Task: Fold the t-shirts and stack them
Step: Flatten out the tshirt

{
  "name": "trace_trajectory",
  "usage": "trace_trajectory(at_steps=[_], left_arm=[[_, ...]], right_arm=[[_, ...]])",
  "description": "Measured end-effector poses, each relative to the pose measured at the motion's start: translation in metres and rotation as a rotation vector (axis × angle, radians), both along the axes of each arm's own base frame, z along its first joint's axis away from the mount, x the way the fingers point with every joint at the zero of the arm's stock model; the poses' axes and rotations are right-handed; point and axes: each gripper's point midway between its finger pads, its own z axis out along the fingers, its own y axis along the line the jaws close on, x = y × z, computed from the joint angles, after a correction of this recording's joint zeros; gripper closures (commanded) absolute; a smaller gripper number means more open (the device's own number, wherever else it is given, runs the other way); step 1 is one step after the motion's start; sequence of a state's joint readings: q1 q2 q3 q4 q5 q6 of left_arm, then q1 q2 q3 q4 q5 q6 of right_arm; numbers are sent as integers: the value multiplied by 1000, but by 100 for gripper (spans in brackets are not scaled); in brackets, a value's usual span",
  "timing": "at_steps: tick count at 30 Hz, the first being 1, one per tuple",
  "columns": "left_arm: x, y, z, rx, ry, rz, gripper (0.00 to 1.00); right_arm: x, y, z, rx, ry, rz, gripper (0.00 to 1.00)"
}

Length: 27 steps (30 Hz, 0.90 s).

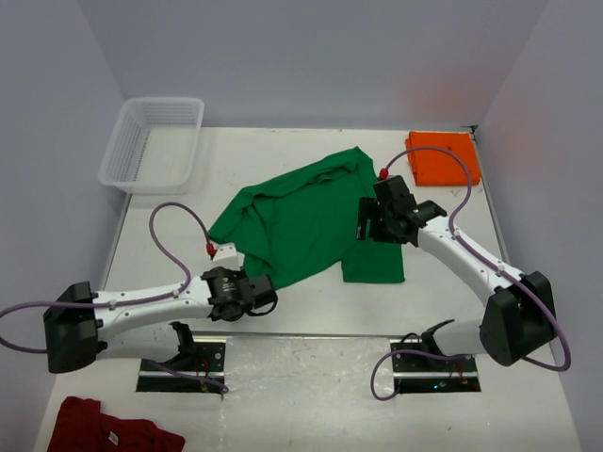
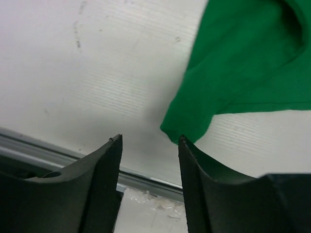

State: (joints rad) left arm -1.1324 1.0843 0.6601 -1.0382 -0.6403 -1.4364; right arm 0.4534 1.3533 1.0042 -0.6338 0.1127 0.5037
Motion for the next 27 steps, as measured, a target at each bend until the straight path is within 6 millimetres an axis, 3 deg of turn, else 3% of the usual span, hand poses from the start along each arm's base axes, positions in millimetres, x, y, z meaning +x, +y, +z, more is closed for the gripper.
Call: trace_trajectory(at_steps=[4, 8, 15, 16, 18, 22, 27], left_arm=[[-8, 5, -3, 169, 35, 21, 47], [-7, -13, 7, 249, 8, -25, 52], [26, -66, 42, 237, -104, -141, 73], [32, -71, 45, 233, -105, -169, 82], [48, -75, 47, 217, -105, -190, 85], [82, -59, 48, 244, -88, -183, 77], [118, -38, 52, 230, -84, -132, 76]], right_arm=[[1, 1, 0, 1, -2, 4, 22], [1, 2, 0, 3, -6, 13, 22], [3, 3, 2, 5, -17, 26, 21], [3, 3, 1, 4, -17, 27, 21], [3, 3, 1, 3, -17, 28, 21], [3, 3, 1, 1, -18, 32, 21], [3, 4, 1, 7, -15, 39, 21]])
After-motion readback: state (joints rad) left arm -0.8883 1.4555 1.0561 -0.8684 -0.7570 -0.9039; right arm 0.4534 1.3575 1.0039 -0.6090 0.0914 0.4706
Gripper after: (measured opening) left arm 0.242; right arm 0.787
